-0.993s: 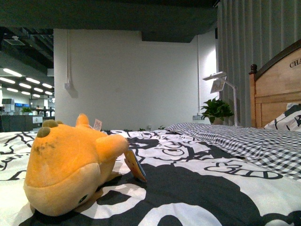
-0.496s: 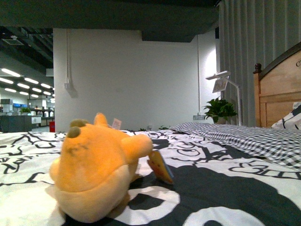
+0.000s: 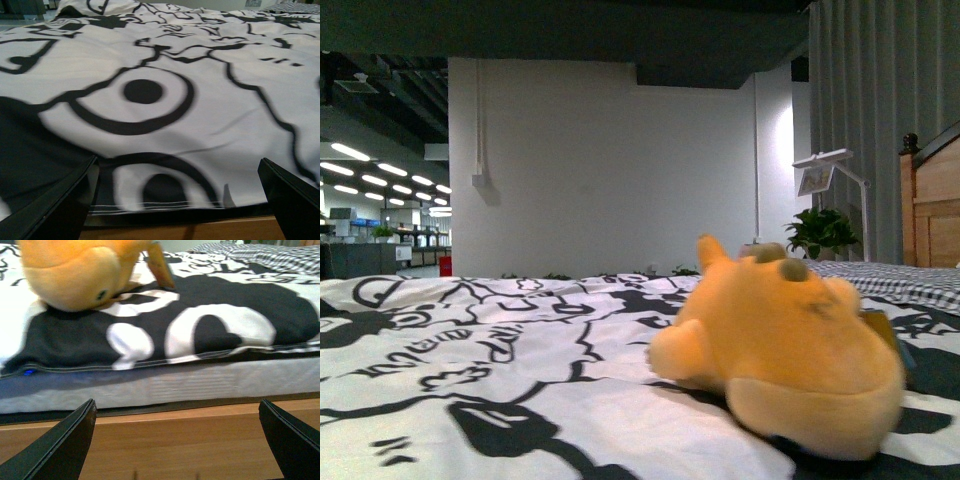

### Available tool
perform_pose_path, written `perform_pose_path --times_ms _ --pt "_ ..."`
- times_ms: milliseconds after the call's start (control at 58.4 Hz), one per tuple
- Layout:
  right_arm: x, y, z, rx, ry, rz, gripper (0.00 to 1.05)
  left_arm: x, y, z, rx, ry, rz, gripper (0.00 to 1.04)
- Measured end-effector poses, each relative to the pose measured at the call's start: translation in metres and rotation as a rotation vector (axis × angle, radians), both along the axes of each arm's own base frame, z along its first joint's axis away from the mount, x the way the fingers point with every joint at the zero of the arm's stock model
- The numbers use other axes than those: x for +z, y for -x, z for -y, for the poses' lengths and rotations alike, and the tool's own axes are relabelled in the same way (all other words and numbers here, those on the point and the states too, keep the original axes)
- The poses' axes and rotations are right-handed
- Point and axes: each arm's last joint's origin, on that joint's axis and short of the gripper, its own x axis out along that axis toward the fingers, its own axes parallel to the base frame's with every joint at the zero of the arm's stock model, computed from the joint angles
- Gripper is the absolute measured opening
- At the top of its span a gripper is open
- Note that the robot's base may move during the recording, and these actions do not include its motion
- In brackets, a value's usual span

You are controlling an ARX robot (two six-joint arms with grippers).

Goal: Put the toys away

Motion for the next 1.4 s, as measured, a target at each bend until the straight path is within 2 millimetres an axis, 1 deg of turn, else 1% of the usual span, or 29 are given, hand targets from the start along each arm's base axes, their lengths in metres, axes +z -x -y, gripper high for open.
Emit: perform_pose_path --times_ms 394,411,496,582,702,873,993,1130,1215,1404 --pt "0.000 0.000 0.000 0.004 0.000 -0.002 0.98 0.000 0.000 0.000 0.002 0.000 0.000 0.98" --pt "-0.001 0.000 0.000 -0.006 -0.001 -0.007 0.98 0.000 0.000 0.000 0.002 0.000 0.000 0.98" --pt "-0.004 0.000 0.000 -0.159 -0.058 -0.128 0.98 0.000 0.000 0.000 0.002 0.000 0.000 0.98" --pt "-0.008 -0.002 0.000 -0.228 -0.078 -0.169 0.98 0.000 0.000 0.000 0.001 0.000 0.000 0.98" --pt "-0.002 -0.006 -0.004 -0.227 -0.101 -0.143 0.98 0.000 0.000 0.000 0.001 0.000 0.000 0.98" --pt "0.015 -0.017 -0.009 -0.196 -0.124 -0.086 0.98 0.000 0.000 0.000 0.001 0.000 0.000 0.98" --pt "0.031 -0.036 -0.015 -0.165 -0.146 -0.021 0.98 0.000 0.000 0.000 0.001 0.000 0.000 0.98" --pt "0.054 -0.070 -0.020 -0.149 -0.156 0.069 0.98 0.000 0.000 0.000 0.001 0.000 0.000 0.98" --pt "0.063 -0.088 -0.024 -0.140 -0.148 0.108 0.98 0.000 0.000 0.000 0.001 0.000 0.000 0.98" --pt "0.075 -0.127 -0.030 -0.142 -0.096 0.169 0.98 0.000 0.000 0.000 0.001 0.000 0.000 0.98"
